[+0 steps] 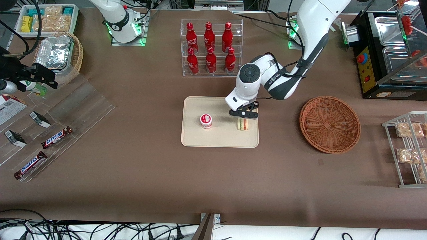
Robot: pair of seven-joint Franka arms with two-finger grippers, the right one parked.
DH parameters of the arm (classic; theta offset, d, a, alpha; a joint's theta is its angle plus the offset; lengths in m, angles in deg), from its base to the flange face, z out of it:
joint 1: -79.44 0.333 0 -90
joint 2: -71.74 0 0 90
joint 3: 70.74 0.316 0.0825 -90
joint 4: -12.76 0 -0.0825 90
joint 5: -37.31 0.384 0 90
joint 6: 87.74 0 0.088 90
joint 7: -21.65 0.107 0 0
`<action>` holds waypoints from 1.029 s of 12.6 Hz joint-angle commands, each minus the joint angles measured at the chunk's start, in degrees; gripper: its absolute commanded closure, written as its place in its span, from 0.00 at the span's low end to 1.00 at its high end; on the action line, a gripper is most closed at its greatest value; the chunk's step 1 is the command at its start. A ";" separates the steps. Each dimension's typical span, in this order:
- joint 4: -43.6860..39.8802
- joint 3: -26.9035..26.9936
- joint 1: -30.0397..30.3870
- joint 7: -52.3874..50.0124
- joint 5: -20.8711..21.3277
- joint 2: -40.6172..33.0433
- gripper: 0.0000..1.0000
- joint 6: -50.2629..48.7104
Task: Place sandwich from basket to tray
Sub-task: 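Lower the sandwich onto the tray and open the left gripper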
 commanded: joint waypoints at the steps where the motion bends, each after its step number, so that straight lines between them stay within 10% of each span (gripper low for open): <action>1: -1.29 0.02 -0.56 -3.22 1.87 0.47 0.53 -0.03; 5: -2.52 0.28 -1.26 -4.21 2.13 1.61 0.00 -0.12; 13: -12.08 0.02 3.92 -4.38 -0.05 -3.57 0.00 -11.78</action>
